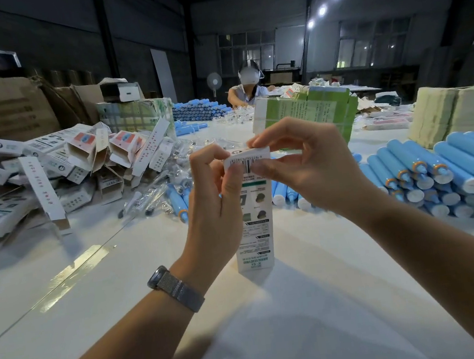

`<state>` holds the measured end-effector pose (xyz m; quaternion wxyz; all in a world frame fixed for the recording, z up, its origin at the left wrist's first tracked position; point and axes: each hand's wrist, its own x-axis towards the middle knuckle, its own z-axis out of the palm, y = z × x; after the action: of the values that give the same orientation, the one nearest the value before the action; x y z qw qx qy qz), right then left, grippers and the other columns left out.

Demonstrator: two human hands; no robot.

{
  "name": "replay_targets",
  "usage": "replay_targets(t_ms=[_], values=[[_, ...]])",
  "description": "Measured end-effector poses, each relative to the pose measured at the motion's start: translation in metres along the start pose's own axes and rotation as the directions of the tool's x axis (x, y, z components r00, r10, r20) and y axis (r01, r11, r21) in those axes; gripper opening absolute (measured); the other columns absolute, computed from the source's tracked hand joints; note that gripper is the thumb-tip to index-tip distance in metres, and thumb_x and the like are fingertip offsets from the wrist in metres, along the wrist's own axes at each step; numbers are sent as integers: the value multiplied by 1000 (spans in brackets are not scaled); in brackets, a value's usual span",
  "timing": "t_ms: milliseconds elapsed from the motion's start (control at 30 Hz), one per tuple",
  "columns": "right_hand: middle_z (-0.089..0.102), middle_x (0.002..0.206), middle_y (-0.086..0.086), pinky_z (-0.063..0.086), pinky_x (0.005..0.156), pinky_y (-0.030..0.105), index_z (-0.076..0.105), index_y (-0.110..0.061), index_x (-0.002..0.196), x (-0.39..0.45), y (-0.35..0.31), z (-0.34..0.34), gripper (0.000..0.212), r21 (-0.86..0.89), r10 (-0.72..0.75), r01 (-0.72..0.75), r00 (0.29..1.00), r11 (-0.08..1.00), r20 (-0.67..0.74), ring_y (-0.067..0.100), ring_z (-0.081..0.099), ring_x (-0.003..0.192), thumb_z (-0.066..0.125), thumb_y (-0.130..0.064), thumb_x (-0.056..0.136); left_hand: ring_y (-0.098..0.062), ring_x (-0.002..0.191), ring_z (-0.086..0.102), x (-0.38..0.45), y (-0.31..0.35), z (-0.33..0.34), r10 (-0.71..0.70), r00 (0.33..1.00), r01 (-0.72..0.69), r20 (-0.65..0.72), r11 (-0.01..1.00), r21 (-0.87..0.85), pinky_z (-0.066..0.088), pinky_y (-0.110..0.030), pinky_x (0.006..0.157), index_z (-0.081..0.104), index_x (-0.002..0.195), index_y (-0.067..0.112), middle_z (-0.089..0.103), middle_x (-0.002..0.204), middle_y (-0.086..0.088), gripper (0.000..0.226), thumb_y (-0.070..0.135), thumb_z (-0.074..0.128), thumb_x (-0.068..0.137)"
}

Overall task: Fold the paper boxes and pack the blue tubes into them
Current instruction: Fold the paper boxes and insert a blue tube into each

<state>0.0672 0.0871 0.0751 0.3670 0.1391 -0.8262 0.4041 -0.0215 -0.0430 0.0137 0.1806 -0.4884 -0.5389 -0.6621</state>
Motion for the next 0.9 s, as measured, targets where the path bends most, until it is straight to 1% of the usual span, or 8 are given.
replay_targets(t_ms=[100, 200, 367, 500, 567, 700, 800, 900], values=[[73, 103, 4, 61, 79, 41, 68, -19, 93, -1, 4, 0, 22, 40, -9, 9, 1000, 999, -5, 24, 68, 101, 78, -7, 78, -30, 65, 60, 0, -1, 0, 6, 1000, -6, 7, 1000, 2, 52, -50, 53, 33, 107, 28, 57, 84, -15, 6, 25, 37, 105], [72, 103, 5, 59, 80, 46, 69, -17, 93, 0, 6, -3, 20, 41, -19, 19, 1000, 999, -4, 29, 67, 102, 79, -8, 78, -39, 68, 59, 1, -2, 1, -5, 1000, 5, 3, 1000, -5, 50, -55, 55, 33, 108, 30, 56, 85, -21, 6, 31, 39, 104], [68, 101, 10, 57, 66, 50, 73, -9, 92, -1, 6, -7, 18, -28, -51, 50, 999, 998, -14, 23, 65, 97, 79, -13, 76, -44, 69, 55, 0, -2, 1, -16, 1000, 16, 14, 1000, -20, 47, -60, 57, 35, 106, 45, 53, 84, -25, 10, 39, 41, 101], [66, 99, 8, 55, 63, 27, 73, -9, 91, -2, 11, -4, 13, -49, -71, 69, 997, 996, -39, 19, 64, 92, 79, -9, 79, -50, 76, 54, -1, -2, 3, -60, 998, 60, 1, 995, -78, 46, -66, 64, 40, 103, 52, 53, 90, -26, 17, 37, 46, 97], [65, 100, 7, 49, 64, 18, 72, -11, 92, -3, 15, -1, 14, -73, -67, 62, 995, 995, -72, 17, 63, 89, 78, -10, 80, -48, 82, 56, -3, -2, 2, -63, 998, 64, 14, 994, -84, 48, -66, 69, 40, 106, 51, 57, 93, -15, 21, 33, 44, 96], [57, 99, -3, 44, 59, 14, 72, -13, 99, -5, 24, 5, 15, -256, -63, 20, 985, 966, -162, 16, 62, 84, 75, -17, 86, -22, 90, 65, -7, -7, 0, -60, 997, 57, 57, 997, 47, 55, -52, 75, 39, 117, 41, 63, 98, 16, 26, 29, 39, 94], [55, 105, -5, 56, 66, 33, 69, -15, 115, -6, 25, 10, 32, -329, -43, -14, 985, 944, -165, 14, 62, 86, 75, -27, 86, -10, 93, 67, -7, -12, 0, -19, 1000, 16, 18, 990, 138, 57, -30, 78, 40, 126, 40, 63, 108, 25, 29, 28, 44, 99], [52, 120, -5, 57, 76, 39, 54, -13, 138, -9, 23, 17, 70, -287, 66, -90, 994, 954, -91, 12, 59, 98, 74, -46, 80, -23, 99, 69, -7, -12, 0, -182, 983, 181, -19, 983, -39, 60, -43, 78, 48, 123, 52, 66, 110, 4, 33, 30, 51, 99]])
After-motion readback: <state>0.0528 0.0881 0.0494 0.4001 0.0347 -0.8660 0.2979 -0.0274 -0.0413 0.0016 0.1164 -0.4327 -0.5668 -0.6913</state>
